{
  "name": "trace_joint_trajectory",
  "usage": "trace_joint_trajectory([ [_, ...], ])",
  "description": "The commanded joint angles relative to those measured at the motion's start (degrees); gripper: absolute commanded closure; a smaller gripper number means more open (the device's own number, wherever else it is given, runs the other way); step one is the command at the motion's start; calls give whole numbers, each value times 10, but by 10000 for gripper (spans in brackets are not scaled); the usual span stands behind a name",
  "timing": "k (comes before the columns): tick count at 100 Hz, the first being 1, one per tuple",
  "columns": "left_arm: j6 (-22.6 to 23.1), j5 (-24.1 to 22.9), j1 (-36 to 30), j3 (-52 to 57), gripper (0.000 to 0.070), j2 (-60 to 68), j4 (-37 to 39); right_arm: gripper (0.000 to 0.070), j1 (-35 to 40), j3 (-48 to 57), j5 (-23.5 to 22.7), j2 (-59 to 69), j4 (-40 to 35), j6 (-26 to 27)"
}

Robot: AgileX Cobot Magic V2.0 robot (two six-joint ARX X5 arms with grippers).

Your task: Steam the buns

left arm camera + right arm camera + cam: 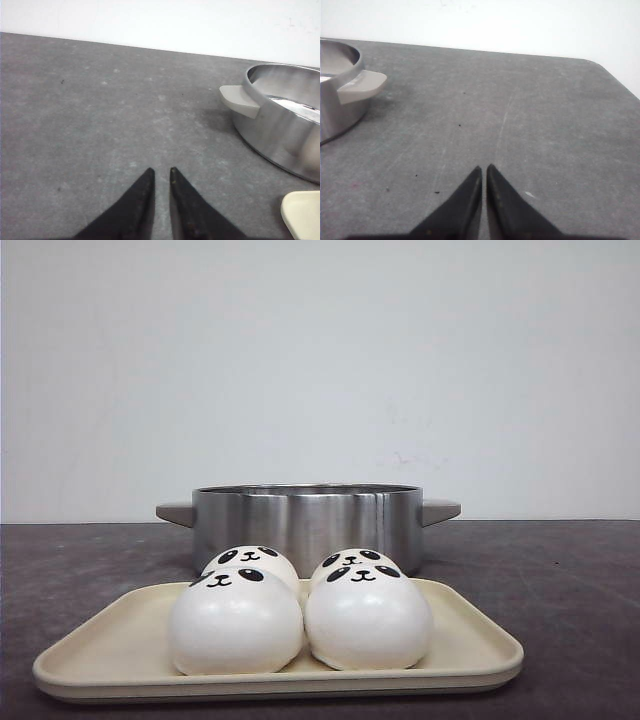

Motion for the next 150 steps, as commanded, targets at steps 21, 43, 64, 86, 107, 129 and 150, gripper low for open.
trace_joint_trajectory([
  [21, -1, -1, 0, -10, 684, 0, -3, 692, 1, -1, 0, -2, 4, -5],
  [43, -1, -1, 0, -10, 684, 0, -3, 692, 1, -1, 0, -2, 4, -5],
  [64, -1, -1, 0, -10, 684, 0, -3, 691, 1, -2, 0, -2, 4, -5],
  [86, -1, -1, 0, -10, 684, 0, -3, 691, 1, -1, 0, -2, 4, -5],
  [107, -1, -1, 0, -10, 684, 0, -3, 691, 1, -1, 0, -2, 4, -5],
  [129, -10, 5, 0, -10, 684, 0, 3, 691, 2, -1, -9, -2, 34, 26],
  [150, -127, 32, 0, 6, 684, 0, -7, 692, 2, 0, -52, -2, 128, 168],
])
